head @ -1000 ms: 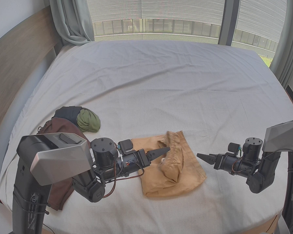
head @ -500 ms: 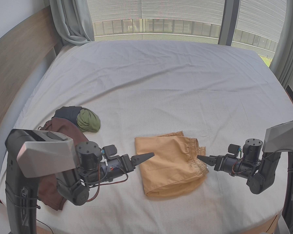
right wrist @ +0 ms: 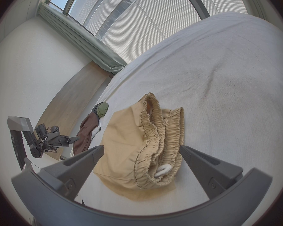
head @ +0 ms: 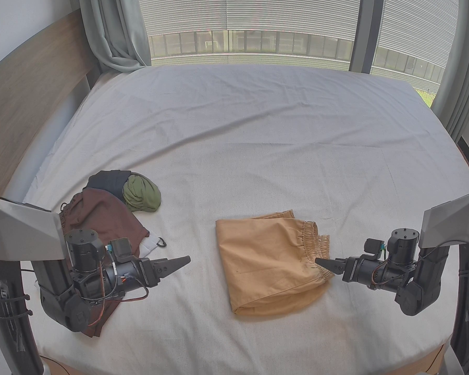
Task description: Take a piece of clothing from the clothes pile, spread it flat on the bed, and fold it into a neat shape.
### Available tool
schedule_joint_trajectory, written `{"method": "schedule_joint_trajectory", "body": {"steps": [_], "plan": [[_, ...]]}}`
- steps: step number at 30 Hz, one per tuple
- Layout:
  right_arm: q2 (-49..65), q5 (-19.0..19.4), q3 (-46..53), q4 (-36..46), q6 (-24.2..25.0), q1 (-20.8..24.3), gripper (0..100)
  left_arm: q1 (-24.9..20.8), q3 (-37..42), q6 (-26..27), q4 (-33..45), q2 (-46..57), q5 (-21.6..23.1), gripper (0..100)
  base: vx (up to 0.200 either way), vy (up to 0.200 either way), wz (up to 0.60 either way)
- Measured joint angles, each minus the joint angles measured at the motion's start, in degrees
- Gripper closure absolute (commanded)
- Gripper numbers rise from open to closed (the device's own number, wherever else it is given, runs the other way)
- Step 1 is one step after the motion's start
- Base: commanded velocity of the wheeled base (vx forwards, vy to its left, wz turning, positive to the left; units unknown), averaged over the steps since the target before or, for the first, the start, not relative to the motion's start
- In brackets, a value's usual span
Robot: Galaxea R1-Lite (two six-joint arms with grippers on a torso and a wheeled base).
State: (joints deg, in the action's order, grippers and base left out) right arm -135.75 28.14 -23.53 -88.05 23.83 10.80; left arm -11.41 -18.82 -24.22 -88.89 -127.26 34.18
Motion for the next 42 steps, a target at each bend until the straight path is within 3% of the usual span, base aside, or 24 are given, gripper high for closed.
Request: {"method": "schedule_joint_trajectory", "body": {"steps": [4, 8, 17, 21, 36, 37, 42], "plan": [[-1.0, 0.0, 0.2, 0.0, 0.0, 0.1, 0, 2.3, 2.2, 9.0, 0.0, 0.7, 0.2, 0, 0.0, 0.0, 0.0], [-2.8, 0.1, 0.2, 0.0, 0.1, 0.3, 0, 3.8, 5.4, 13.7, 0.0, 1.2, 1.6, 0, 0.0, 0.0, 0.0], [-6.7, 0.1, -0.9, -0.1, 0.7, 1.6, 0, 7.3, 6.1, 17.7, -0.1, 1.9, 2.9, 0, 0.0, 0.0, 0.0], [-8.7, -0.1, -2.7, -0.3, 3.7, 4.4, 0, 8.9, 6.3, 18.6, 0.0, 2.1, 4.3, 0, 0.0, 0.0, 0.0], [-10.5, -1.6, -6.2, -0.4, 5.9, 6.9, 0, 8.9, 6.4, 18.7, 0.0, 2.0, 4.4, 0, 0.0, 0.0, 0.0], [-10.6, -1.8, -6.4, -0.4, 5.9, 6.9, 100, 8.9, 6.4, 18.7, 0.0, 1.9, 4.4, 0, 0.0, 0.0, 0.0], [-11.2, -2.1, -6.7, -0.4, 6.0, 7.0, 100, 8.8, 6.5, 18.7, 0.0, 1.8, 4.4, 0, 0.0, 0.0, 0.0]]}}
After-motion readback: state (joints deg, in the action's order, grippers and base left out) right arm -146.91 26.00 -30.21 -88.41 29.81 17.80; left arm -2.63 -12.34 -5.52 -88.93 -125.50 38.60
